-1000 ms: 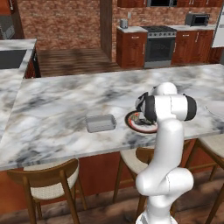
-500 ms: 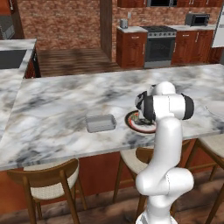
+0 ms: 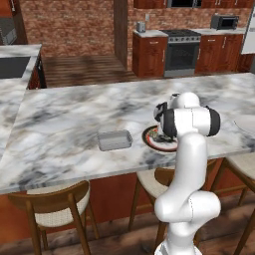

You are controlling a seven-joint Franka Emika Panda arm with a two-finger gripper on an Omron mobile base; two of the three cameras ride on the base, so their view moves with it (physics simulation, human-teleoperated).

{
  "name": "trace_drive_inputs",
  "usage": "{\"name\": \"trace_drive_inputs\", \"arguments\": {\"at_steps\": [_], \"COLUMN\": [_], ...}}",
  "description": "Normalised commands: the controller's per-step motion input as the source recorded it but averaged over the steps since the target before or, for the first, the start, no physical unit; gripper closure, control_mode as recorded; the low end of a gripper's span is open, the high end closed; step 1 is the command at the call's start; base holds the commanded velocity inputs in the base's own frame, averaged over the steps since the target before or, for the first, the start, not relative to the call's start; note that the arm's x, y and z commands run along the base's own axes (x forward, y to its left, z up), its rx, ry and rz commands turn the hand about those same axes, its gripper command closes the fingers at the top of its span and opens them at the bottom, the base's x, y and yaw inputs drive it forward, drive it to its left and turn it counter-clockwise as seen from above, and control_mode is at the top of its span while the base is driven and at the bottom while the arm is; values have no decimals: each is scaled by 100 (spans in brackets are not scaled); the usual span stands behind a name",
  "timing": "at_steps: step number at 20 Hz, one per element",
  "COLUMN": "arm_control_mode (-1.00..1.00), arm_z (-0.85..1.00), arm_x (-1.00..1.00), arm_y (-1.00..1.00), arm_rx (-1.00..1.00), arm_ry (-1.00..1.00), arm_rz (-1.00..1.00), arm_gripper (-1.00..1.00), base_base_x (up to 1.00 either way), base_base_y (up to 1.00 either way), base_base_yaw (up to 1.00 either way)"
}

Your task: Place two dumplings into each of the tupperware containers and then place the containers in the fridge.

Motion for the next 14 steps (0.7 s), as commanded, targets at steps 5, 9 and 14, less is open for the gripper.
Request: {"name": "trace_drive_inputs", "arguments": {"at_steps": [5,9,14], "arm_control_mode": [-100,-100,-100], "arm_z": [34,28,36], "arm_x": [2,0,0], "arm_y": [43,66,73], "arm_rx": [0,0,0], "arm_ry": [2,9,6], "arm_rz": [0,0,-1], "arm_gripper": [100,100,100], "base_base_x": [0,0,0], "base_base_y": [0,0,0], "base_base_yaw": [0,0,0]}}
